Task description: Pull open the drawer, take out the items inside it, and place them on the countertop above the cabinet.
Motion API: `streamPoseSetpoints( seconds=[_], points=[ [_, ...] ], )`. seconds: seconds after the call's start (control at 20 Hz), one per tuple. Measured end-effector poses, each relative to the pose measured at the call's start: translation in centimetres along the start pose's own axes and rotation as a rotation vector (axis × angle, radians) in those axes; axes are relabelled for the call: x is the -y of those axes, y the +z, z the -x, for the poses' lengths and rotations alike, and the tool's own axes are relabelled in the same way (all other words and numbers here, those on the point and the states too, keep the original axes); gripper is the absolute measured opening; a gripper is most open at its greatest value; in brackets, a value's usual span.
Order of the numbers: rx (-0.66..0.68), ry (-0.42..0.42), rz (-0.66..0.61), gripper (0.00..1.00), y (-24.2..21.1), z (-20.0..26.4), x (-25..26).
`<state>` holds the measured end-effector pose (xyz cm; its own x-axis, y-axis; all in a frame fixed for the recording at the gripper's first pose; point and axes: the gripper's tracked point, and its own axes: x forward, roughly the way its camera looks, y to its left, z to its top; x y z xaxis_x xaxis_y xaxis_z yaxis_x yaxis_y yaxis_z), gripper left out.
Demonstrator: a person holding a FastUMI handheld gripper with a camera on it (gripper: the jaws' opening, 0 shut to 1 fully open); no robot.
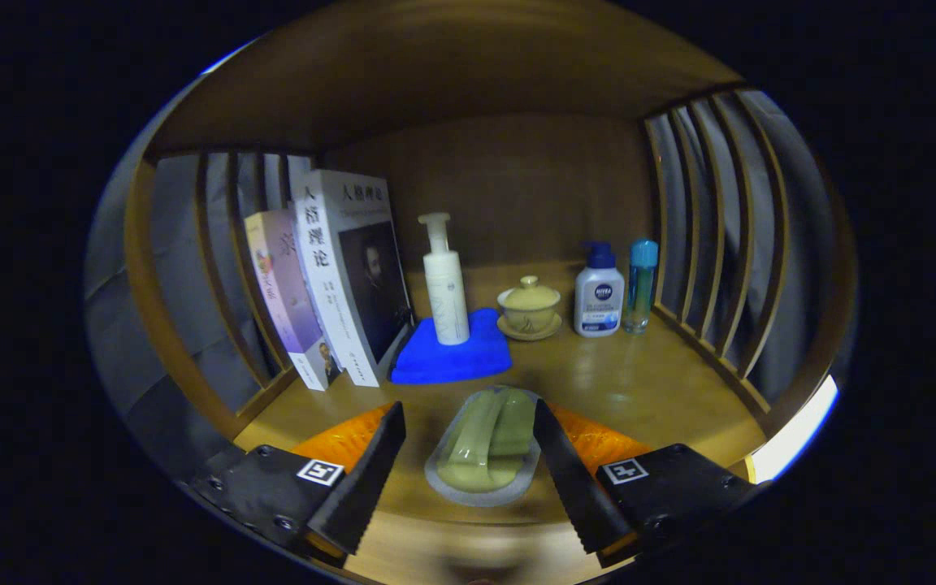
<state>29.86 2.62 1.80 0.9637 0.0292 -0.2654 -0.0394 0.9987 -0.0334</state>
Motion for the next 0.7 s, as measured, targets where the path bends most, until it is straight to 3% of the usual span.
streamPoseSetpoints(
  seconds=[0.05, 0.25, 0.7],
  points=[
    [0.034, 0.011, 0.004, 0.98, 0.0, 1.3, -0.4],
    [0.14, 0.047, 0.041, 0.98, -1.0, 6.7, -1.4],
    [0.33, -0.031, 0.132, 0.98, -4.2, 16.3, -0.8]
  ],
)
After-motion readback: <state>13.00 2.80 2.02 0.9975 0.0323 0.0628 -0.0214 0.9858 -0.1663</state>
